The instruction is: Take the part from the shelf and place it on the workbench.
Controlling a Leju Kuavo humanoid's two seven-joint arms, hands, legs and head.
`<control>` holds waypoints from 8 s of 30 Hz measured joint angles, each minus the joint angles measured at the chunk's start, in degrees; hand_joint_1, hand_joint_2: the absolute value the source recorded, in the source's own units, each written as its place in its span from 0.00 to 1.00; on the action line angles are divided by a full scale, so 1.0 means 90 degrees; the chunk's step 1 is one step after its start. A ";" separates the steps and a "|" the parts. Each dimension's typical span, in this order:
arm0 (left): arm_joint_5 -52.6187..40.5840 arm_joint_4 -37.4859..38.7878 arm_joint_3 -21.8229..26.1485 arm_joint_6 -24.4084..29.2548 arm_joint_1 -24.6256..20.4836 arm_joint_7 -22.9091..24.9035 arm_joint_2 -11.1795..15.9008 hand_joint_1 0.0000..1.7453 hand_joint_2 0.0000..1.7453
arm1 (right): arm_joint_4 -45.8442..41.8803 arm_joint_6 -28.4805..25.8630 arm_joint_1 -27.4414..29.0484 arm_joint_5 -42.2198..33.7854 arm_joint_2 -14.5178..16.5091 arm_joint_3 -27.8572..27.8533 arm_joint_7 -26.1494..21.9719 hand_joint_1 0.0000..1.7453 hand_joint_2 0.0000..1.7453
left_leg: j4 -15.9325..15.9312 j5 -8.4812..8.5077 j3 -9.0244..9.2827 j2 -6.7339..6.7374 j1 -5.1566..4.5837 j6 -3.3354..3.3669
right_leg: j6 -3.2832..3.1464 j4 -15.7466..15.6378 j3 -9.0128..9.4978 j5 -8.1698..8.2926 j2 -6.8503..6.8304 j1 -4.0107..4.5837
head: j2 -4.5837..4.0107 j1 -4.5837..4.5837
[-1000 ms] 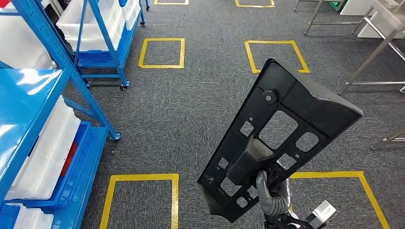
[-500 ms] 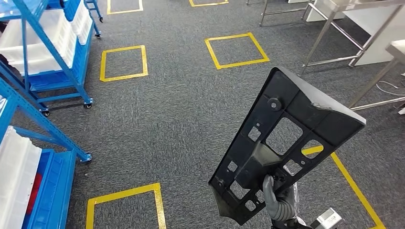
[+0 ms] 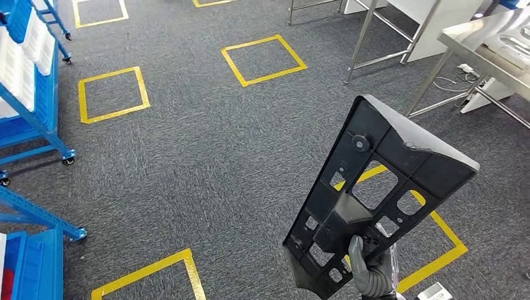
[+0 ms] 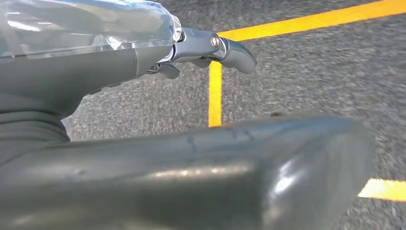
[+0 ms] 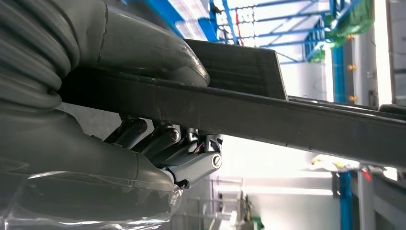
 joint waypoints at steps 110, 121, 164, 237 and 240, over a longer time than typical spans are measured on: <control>0.0012 0.0002 0.0161 -0.0970 -0.0050 -0.0005 0.0288 0.00 0.00 | 0.0657 -0.0331 -0.0893 0.1934 0.0012 -0.0243 0.0881 1.00 1.00 | 0.0178 0.0427 -0.0721 -0.0624 -0.0180 0.0131 | -0.0270 -0.0176 0.0750 -0.0592 0.0471 0.0065 | 0.0000 0.0026; 0.0165 0.0002 0.0333 -0.0913 -0.0071 -0.0068 0.0165 0.00 0.00 | 0.1369 -0.0409 -0.1239 0.2829 0.0052 0.0126 0.1648 1.00 1.00 | -0.0103 0.0092 0.0012 -0.0732 -0.0011 0.0073 | 0.0133 0.0879 -0.0230 -0.0621 0.0409 -0.0143 | 0.0000 0.0022; -0.0070 0.0002 0.0446 -0.1201 -0.0094 -0.0009 0.0143 0.00 0.00 | 0.1606 -0.0611 -0.2713 0.3480 -0.0021 0.0233 0.2416 1.00 1.00 | 0.1869 -0.0727 -0.1024 -0.0646 0.0016 -0.0253 | -0.0239 -0.0177 0.0195 -0.0153 0.0414 -0.0099 | 0.0000 0.0020; -0.1067 0.0024 0.0215 -0.2195 -0.0016 0.0006 0.0610 0.00 0.00 | 0.4713 -0.2214 -0.6581 0.9192 -0.1644 0.0740 0.3586 1.00 1.00 | 0.0018 0.0374 -0.0422 -0.0647 0.0029 0.0096 | 0.0073 0.0375 -0.0038 -0.0263 0.0438 -0.0058 | 0.0000 0.0041; -0.1085 0.0024 0.0215 -0.2206 -0.0026 0.0006 0.0617 0.00 0.00 | 0.4678 -0.2142 -0.6487 0.9234 -0.1701 0.0656 0.3590 1.00 1.00 | 0.0008 0.0267 -0.0315 -0.0654 0.0011 0.0159 | 0.0114 0.1476 -0.0796 -0.0656 0.0417 -0.0060 | 0.0000 0.0040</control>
